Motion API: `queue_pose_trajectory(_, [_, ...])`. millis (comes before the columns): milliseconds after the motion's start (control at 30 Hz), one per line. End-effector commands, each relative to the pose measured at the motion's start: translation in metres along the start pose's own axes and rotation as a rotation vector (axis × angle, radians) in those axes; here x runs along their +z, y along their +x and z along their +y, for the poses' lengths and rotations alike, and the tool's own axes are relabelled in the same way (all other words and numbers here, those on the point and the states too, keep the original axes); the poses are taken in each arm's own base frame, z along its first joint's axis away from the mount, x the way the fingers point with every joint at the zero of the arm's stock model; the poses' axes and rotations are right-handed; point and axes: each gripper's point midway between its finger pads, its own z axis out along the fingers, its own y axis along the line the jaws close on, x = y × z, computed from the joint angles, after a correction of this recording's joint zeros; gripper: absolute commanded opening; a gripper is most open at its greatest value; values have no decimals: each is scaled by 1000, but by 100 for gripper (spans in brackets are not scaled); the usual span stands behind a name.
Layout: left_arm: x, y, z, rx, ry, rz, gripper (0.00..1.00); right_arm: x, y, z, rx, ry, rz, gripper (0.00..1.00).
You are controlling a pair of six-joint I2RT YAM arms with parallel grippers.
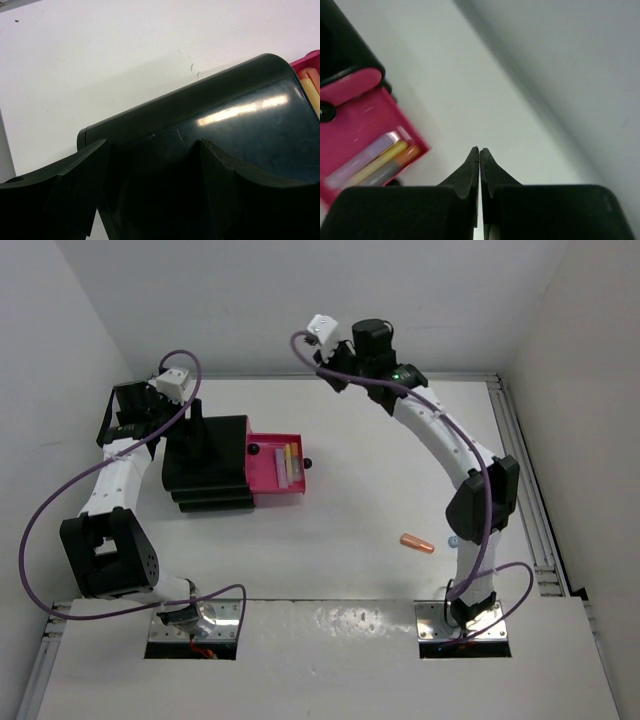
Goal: Sort the stationery into containers
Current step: Close the drawer in the storage box.
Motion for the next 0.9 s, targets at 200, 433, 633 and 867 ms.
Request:
queue_pose_trajectory(200, [-3, 93, -25, -142, 82, 333, 78, 0, 142, 108, 993, -158, 481, 13])
queue_pose_trajectory(433, [-6, 91, -25, -151, 73, 330, 78, 9, 159, 138, 1117, -151, 520, 20])
queue_pose_trajectory(633, [-6, 93, -24, -158, 68, 337, 78, 15, 164, 164, 1155, -189, 557, 21])
queue_pose_trajectory(867, [-4, 94, -25, -161, 70, 337, 78, 19, 176, 183, 1176, -186, 600, 21])
